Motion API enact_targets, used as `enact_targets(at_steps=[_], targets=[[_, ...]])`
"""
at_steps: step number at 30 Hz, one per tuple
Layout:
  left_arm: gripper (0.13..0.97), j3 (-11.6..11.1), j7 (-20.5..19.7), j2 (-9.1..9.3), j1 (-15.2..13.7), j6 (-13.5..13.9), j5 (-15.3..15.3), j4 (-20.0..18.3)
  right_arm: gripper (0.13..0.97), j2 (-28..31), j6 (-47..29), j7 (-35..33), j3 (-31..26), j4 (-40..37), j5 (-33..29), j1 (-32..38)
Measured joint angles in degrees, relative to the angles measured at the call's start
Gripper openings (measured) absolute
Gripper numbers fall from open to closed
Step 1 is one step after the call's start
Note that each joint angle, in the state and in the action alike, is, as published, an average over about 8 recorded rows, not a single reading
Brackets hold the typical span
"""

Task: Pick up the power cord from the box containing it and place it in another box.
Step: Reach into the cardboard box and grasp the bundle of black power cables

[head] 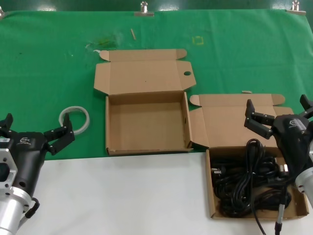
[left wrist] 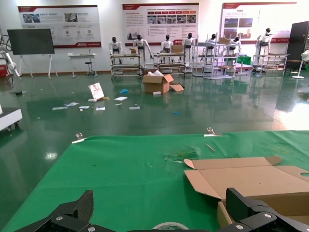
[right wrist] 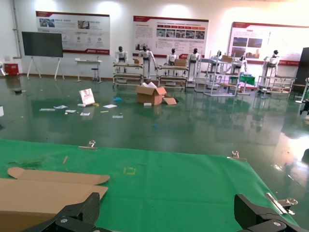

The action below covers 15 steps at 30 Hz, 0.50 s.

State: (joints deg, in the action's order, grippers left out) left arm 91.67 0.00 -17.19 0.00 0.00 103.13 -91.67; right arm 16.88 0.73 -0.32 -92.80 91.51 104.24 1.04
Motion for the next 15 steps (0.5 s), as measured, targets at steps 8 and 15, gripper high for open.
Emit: enact_targets(at_steps=[8, 15], targets=[[0.966, 0.0, 0.0, 0.00, 0.0, 0.0, 0.0, 0.0, 0.966, 0.0, 0.0, 0.0, 0.0, 0.0, 0.0, 0.0], [0.966, 0.0, 0.0, 0.00, 0.0, 0.0, 0.0, 0.0, 0.966, 0.6, -0.6, -0.1, -0.2, 2.1, -0.2, -0.8]])
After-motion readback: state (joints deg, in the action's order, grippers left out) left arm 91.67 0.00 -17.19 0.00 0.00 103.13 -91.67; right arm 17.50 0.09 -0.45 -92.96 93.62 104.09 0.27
